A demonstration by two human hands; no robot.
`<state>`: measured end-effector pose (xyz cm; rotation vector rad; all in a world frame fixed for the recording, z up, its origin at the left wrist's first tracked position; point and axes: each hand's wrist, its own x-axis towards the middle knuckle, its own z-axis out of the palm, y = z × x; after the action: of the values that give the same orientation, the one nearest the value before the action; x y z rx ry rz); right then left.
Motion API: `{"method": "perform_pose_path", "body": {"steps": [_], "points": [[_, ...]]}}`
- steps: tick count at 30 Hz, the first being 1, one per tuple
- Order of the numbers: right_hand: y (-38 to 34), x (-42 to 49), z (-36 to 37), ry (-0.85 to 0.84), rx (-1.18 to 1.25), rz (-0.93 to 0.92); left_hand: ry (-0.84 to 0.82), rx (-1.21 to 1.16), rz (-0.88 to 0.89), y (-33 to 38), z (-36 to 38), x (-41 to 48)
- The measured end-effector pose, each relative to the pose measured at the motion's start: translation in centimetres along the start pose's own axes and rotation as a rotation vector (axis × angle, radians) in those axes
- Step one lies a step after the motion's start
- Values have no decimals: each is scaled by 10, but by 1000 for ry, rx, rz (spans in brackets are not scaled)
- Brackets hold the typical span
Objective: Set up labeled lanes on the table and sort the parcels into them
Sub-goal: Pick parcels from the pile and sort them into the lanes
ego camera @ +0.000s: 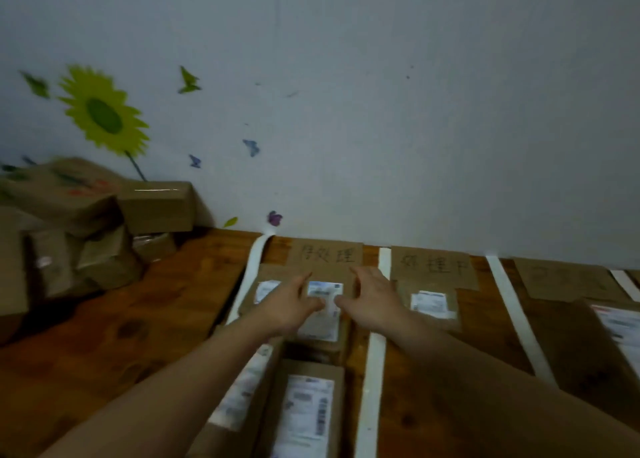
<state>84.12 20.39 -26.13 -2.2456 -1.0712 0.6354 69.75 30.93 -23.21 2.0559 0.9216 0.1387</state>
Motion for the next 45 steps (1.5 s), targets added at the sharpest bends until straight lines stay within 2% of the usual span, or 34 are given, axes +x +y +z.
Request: {"method": "perform_pose_path", "body": {"steps": [5,11,16,26,31,35,41,45], "points": [[-100,-20,60,-58,21,-60,97,13,35,-71,-102,-66],[-212,-29,134,-142,8,-201,186,46,-186,-158,-219,-131],[-293,-13,180,-200,-59,-294,268,6,-248,-205,-297,-160],[-418,80,273,-255,33,-385,439,28,-384,-275,-423,-146],[-463,110,324,-356,74,-363,393,-92,-414,-315,-474,-136],[-487,121,359,-399,53,-376,402,-94,-426,-350,-502,-126],[-554,128,409,-320,72,-453,426,-93,-387,-414,-554,-120],[-610,126,450,-283,112,-505,428,53,-402,-472,-603,-119]]}}
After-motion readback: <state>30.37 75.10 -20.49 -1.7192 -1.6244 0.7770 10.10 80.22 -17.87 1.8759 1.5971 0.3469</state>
